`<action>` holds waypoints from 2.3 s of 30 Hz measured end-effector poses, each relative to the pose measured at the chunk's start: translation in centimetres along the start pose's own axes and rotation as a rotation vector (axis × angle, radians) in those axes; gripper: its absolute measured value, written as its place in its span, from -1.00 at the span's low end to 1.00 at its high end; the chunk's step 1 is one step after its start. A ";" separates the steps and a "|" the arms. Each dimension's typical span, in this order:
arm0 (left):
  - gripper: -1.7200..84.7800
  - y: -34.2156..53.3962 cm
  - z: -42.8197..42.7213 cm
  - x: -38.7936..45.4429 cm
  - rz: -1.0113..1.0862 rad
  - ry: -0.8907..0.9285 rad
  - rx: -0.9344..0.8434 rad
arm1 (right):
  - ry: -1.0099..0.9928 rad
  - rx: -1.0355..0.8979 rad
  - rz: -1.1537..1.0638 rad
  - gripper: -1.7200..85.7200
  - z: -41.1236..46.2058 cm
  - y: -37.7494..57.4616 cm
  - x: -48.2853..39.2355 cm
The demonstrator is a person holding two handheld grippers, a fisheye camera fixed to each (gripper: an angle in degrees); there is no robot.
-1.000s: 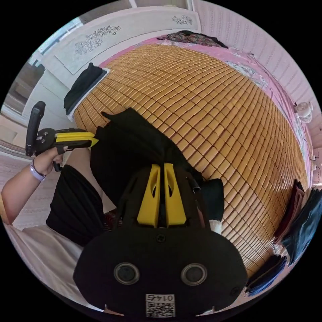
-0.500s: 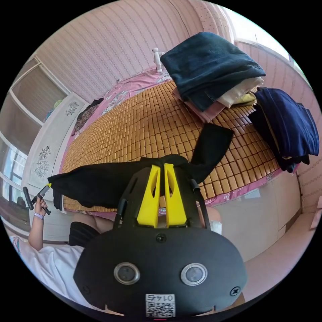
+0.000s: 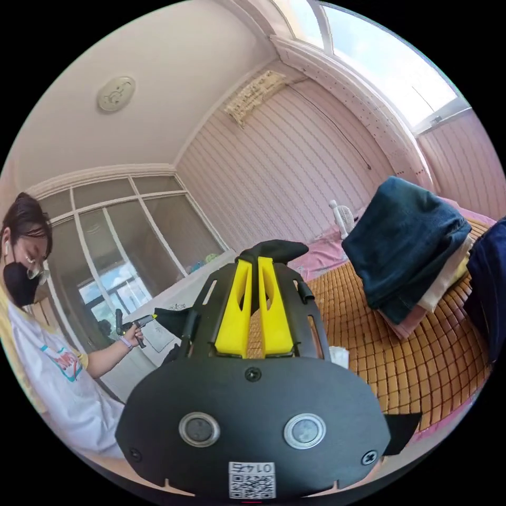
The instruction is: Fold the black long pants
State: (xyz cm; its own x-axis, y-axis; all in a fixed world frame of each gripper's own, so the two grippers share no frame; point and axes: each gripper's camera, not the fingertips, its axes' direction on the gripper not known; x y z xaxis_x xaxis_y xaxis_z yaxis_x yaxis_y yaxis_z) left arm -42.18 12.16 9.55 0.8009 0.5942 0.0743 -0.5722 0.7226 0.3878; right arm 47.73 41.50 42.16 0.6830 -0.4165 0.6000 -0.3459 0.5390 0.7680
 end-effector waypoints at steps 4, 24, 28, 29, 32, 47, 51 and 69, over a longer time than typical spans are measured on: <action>-0.97 5.3 -1.4 -5.0 -0.144 -0.010 -0.042 | 0.002 -0.156 -0.033 -0.92 -4.1 5.6 0.0; -0.98 12.0 11.3 -6.4 -0.359 -0.065 -0.494 | 0.546 -0.912 0.200 -0.85 9.7 10.8 4.0; -0.98 10.3 17.1 -1.4 -0.242 -0.117 -0.511 | 0.652 -1.148 0.026 -0.96 18.7 13.3 2.5; -0.98 10.2 18.8 -0.2 -0.220 -0.126 -0.547 | 0.667 -1.145 0.004 -0.97 19.3 13.4 2.3; -0.98 10.4 22.5 1.6 -0.160 -0.224 -0.672 | 0.700 -1.099 -0.042 -0.98 21.8 13.0 1.6; -0.98 7.9 28.5 9.0 0.220 -0.445 -0.680 | 0.616 -1.111 -0.168 -0.97 31.0 9.4 3.1; -0.98 8.1 28.6 10.8 0.354 -0.458 -0.699 | 0.521 -1.060 -0.131 -0.95 31.4 8.8 4.1; -0.98 4.5 29.6 6.4 0.012 -0.503 -0.681 | 0.956 -0.881 0.056 -0.94 27.5 9.2 6.9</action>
State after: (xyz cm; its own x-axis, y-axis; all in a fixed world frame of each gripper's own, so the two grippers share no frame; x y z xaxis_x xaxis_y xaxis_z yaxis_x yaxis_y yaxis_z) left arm -34.44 8.76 38.96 0.6851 0.4917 0.5374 -0.4337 0.8681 -0.2414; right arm 31.56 23.48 59.54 0.9928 0.1085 -0.0508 -0.1016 0.9871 0.1236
